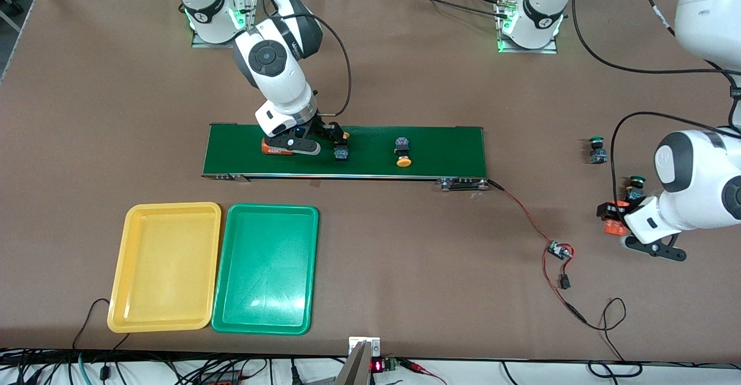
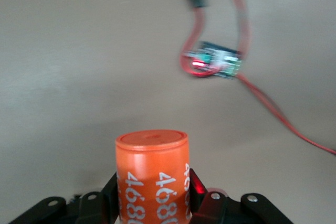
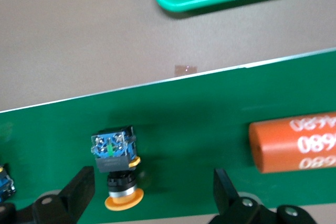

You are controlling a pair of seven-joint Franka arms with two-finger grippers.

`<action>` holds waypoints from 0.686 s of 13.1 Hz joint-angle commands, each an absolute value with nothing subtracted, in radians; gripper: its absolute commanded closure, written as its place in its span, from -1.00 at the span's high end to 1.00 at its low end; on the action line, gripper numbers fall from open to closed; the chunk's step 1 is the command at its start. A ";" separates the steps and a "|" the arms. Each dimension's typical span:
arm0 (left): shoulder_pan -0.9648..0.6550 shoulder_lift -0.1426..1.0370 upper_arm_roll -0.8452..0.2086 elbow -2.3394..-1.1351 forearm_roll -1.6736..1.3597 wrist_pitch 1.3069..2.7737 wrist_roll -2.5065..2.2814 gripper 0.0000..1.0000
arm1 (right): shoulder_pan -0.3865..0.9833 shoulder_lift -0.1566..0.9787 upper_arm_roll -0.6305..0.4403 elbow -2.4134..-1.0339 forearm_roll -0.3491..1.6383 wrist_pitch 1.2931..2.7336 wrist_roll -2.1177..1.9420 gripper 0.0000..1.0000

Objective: Sort buttons by color to trays
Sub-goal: 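Place the cylinder on the belt while the right gripper lifts the button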

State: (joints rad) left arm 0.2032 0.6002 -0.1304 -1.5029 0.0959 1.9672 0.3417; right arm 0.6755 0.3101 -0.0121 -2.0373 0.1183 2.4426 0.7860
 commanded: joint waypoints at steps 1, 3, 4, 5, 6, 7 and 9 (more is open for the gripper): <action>0.209 0.595 -0.178 -1.463 0.083 1.884 0.397 -0.73 | 0.683 0.328 -0.011 -2.008 0.143 2.408 0.808 1.00; 0.203 0.594 -0.202 -1.463 0.081 1.852 0.486 -0.73 | 0.690 0.341 -0.011 -2.005 0.121 2.410 0.795 1.00; 0.202 0.595 -0.233 -1.465 0.078 1.852 0.545 -0.73 | 0.702 0.353 -0.012 -1.999 0.109 2.410 0.763 1.00; 0.201 0.595 -0.239 -1.466 0.075 1.852 0.592 -0.73 | 0.707 0.365 -0.012 -1.987 0.107 2.410 0.717 1.00; 0.199 0.598 -0.264 -1.471 0.074 1.852 0.657 -0.73 | 0.707 0.370 -0.012 -1.985 0.107 2.410 0.700 1.00; 0.198 0.598 -0.296 -1.474 0.072 1.850 0.728 -0.72 | 0.707 0.374 -0.012 -1.985 0.107 2.410 0.701 1.00; 0.170 0.600 -0.353 -1.474 0.072 1.850 0.794 -0.71 | 0.709 0.383 -0.012 -1.985 0.106 2.410 0.701 1.00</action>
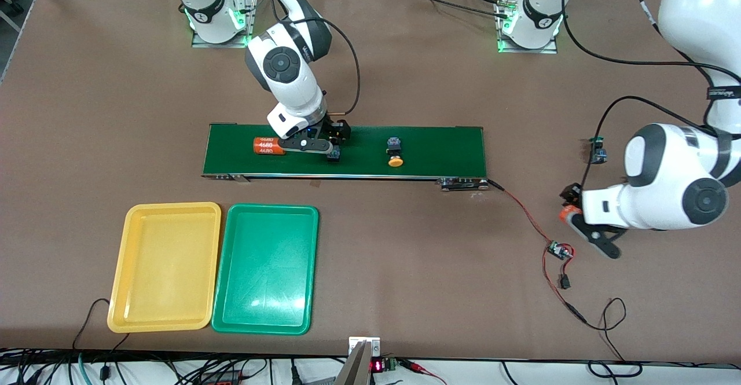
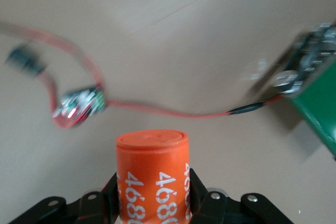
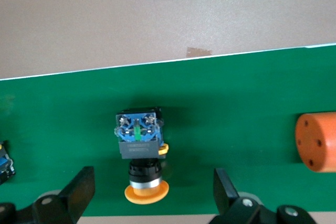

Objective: Sort buttons by color to trays
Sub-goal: 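Place the cylinder on the belt while the right gripper lifts the button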

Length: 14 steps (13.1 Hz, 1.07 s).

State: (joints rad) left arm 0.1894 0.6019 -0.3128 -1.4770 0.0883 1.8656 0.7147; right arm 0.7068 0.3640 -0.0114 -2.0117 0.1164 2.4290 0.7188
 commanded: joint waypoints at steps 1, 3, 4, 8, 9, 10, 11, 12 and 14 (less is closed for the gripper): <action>0.167 0.598 -0.389 -1.474 0.072 1.850 0.795 -0.71 | 0.709 0.393 -0.012 -1.985 0.104 2.410 0.700 1.00; 0.167 0.597 -0.432 -1.473 0.077 1.847 0.807 -0.70 | 0.709 0.413 -0.012 -1.985 0.104 2.413 0.695 1.00; 0.167 0.597 -0.440 -1.473 0.075 1.848 0.859 -0.71 | 0.707 0.416 -0.012 -1.985 0.103 2.413 0.692 1.00; 0.156 0.597 -0.494 -1.486 0.074 1.832 1.050 -0.74 | 0.698 0.425 -0.015 -1.985 0.103 2.413 0.620 -0.09; 0.152 0.597 -0.512 -1.511 0.078 1.827 1.081 -0.75 | 0.696 0.425 -0.015 -1.985 0.103 2.411 0.618 -0.39; 0.118 0.606 -0.518 -1.537 0.084 1.844 1.116 -0.75 | 0.693 0.425 -0.015 -1.985 0.103 2.410 0.617 -0.60; 0.101 0.620 -0.518 -1.546 0.084 1.861 1.141 -0.75 | 0.692 0.425 -0.015 -1.985 0.103 2.410 0.608 -0.78; 0.088 0.620 -0.520 -1.575 0.084 1.864 1.147 -0.76 | 0.692 0.425 -0.018 -1.986 0.103 2.410 0.600 -0.88; 0.083 0.612 -0.543 -1.621 0.086 1.862 1.147 -0.80 | 0.692 0.417 -0.021 -1.987 0.103 2.407 0.597 -0.98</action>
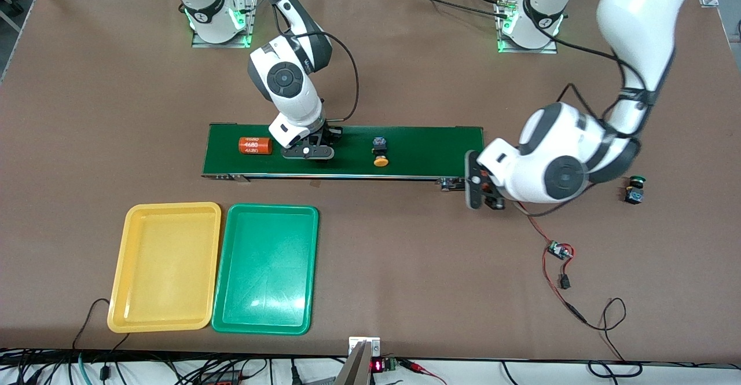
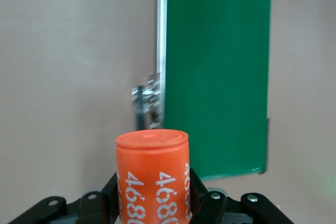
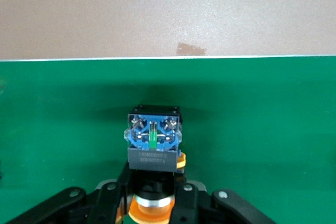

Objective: Sort buttons by color to trays
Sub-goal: 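Place the cylinder on the belt while the right gripper lifts the button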

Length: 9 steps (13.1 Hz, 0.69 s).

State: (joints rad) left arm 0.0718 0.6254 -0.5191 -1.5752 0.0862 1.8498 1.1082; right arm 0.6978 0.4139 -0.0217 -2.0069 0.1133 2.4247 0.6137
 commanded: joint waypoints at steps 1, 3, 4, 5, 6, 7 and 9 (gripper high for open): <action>0.083 0.612 -0.551 -1.650 0.087 1.864 1.144 -0.82 | 0.690 0.407 -0.028 -1.985 0.103 2.404 0.595 -0.98; 0.074 0.612 -0.555 -1.710 0.112 1.946 1.138 -0.85 | 0.690 0.358 -0.078 -1.958 0.101 2.347 0.589 -0.98; 0.074 0.609 -0.574 -1.742 0.112 1.992 1.137 -0.86 | 0.690 0.354 -0.106 -1.907 0.077 2.292 0.575 -0.98; 0.074 0.597 -0.580 -1.774 0.113 2.025 1.135 -0.86 | 0.681 0.363 -0.135 -1.817 0.036 2.202 0.531 -0.97; 0.072 0.592 -0.580 -1.808 0.132 2.080 1.131 -0.86 | 0.664 0.371 -0.156 -1.736 0.031 2.116 0.484 -0.97; 0.072 0.592 -0.581 -1.828 0.135 2.124 1.131 -0.84 | 0.632 0.373 -0.161 -1.668 0.032 2.059 0.435 -0.97; 0.071 0.585 -0.603 -1.830 0.137 2.131 1.129 -0.71 | 0.537 0.373 -0.161 -1.605 0.040 2.023 0.317 -0.97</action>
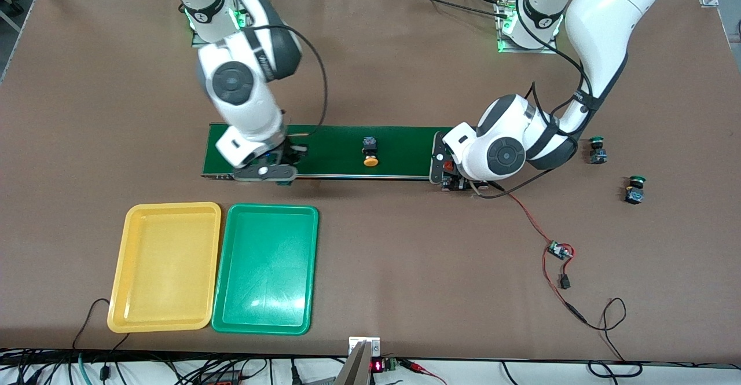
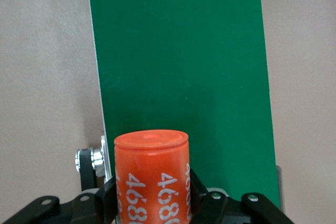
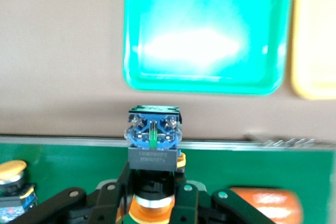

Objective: Sort buttons by color to trays
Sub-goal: 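Lower the orange-capped button into the yellow tray with the right gripper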

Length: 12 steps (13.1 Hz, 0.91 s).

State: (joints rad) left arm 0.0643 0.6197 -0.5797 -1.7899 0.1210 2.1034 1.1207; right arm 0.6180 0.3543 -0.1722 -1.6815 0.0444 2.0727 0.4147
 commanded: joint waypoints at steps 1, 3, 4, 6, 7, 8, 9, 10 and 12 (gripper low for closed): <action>0.072 0.569 -0.618 -1.832 0.137 2.123 1.129 -0.77 | 0.482 0.373 -0.161 -1.602 0.047 2.023 0.243 -0.97; 0.072 0.554 -0.624 -1.847 0.137 2.120 1.120 -0.77 | 0.378 0.373 -0.160 -1.600 0.070 2.022 0.091 -0.97; 0.071 0.554 -0.626 -1.850 0.137 2.123 1.106 -0.76 | 0.335 0.373 -0.160 -1.600 0.075 2.023 0.039 -0.97; 0.071 0.558 -0.626 -1.855 0.140 2.128 1.106 0.99 | 0.260 0.394 -0.161 -1.588 0.068 2.023 -0.065 -0.97; 0.072 0.552 -0.626 -1.855 0.138 2.126 1.108 1.00 | 0.232 0.417 -0.161 -1.572 0.063 2.023 -0.119 -0.96; 0.075 0.548 -0.627 -1.853 0.138 2.120 1.108 1.00 | 0.204 0.437 -0.161 -1.566 0.063 2.031 -0.156 -0.96; 0.080 0.542 -0.629 -1.847 0.138 2.118 1.108 1.00 | 0.171 0.471 -0.161 -1.540 0.066 2.036 -0.187 -0.96; 0.083 0.537 -0.629 -1.842 0.137 2.115 1.101 1.00 | 0.129 0.524 -0.160 -1.481 0.074 2.036 -0.225 -0.96; 0.097 0.497 -0.624 -1.832 0.130 2.073 1.079 1.00 | 0.106 0.625 -0.158 -1.399 0.072 2.036 -0.249 -0.96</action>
State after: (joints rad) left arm 0.0768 0.5603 -0.6216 -1.8224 0.1222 2.1125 1.1046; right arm 0.1391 0.5089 -0.1768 -1.5247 0.0586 2.0503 -0.2161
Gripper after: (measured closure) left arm 0.000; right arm 0.674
